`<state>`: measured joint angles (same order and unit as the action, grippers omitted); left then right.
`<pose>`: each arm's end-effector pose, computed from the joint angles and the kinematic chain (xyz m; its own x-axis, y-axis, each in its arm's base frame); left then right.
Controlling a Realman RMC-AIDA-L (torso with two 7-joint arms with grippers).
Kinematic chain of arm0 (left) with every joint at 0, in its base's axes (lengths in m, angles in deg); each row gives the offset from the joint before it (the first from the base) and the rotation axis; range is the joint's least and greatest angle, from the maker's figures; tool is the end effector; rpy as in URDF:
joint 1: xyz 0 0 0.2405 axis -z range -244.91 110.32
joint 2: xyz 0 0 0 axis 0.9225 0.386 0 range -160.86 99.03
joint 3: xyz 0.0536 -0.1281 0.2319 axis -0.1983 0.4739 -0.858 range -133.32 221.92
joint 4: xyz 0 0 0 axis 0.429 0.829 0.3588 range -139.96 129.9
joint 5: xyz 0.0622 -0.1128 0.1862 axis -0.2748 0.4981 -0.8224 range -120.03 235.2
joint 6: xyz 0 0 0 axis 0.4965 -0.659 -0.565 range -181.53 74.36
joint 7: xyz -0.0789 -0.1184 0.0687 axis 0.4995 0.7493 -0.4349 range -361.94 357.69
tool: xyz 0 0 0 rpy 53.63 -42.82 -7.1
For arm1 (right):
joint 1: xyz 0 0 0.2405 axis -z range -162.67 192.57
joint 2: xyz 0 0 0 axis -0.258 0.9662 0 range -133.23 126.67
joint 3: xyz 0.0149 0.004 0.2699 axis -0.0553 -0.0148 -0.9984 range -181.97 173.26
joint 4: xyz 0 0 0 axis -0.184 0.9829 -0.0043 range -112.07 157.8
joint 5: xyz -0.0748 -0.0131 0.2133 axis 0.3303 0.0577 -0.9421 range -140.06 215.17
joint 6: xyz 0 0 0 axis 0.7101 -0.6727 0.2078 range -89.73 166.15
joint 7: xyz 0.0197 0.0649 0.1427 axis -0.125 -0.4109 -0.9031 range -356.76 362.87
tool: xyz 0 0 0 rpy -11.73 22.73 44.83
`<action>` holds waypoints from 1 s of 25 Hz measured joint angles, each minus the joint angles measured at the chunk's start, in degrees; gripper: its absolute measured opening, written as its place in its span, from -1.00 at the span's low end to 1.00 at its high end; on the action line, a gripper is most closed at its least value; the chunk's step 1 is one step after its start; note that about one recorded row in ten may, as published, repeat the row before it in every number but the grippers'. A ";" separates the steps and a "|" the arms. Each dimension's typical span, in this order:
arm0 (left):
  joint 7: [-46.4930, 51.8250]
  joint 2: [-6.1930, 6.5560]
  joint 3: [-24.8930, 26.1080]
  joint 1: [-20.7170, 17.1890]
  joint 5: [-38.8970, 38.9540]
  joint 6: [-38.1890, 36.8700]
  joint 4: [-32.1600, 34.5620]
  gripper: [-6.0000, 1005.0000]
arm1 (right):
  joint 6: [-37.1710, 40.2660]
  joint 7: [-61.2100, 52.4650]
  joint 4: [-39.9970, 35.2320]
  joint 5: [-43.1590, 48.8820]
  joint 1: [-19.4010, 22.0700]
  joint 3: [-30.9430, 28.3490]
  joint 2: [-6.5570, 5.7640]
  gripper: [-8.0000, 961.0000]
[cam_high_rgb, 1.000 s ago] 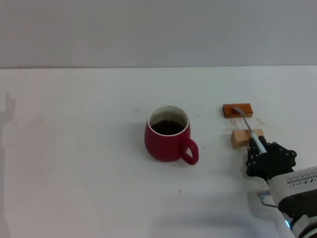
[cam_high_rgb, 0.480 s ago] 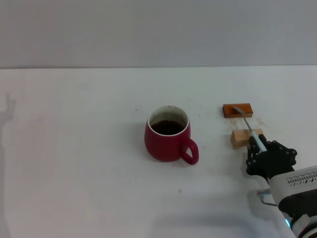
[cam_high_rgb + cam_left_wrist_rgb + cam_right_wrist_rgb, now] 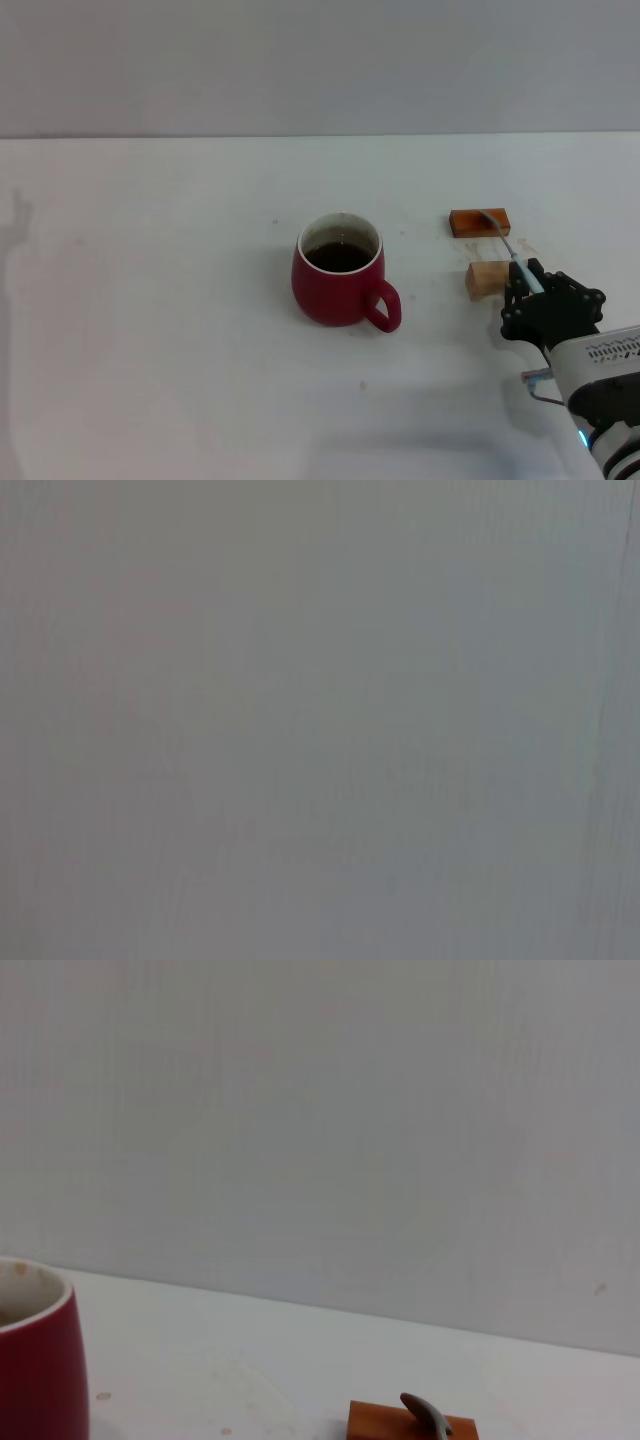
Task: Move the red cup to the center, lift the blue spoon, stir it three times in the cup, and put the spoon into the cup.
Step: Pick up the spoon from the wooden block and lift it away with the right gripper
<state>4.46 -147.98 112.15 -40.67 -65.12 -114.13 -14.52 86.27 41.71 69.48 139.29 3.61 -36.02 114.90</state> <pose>-0.3981 0.3763 0.0406 0.6156 -0.0858 0.7834 0.7702 0.2758 -0.5750 0.2962 0.2973 -0.1267 0.8018 -0.2104 -0.5594 -0.5942 -0.1811 -0.7836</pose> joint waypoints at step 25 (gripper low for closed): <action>0.00 -0.09 0.00 0.00 0.01 -0.33 0.28 0.67 | -0.96 -0.05 -1.69 -0.32 -0.18 0.55 0.58 -0.68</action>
<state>4.47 -148.07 112.15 -40.67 -65.11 -114.46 -14.25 85.31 41.65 67.79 138.97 3.43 -35.47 115.49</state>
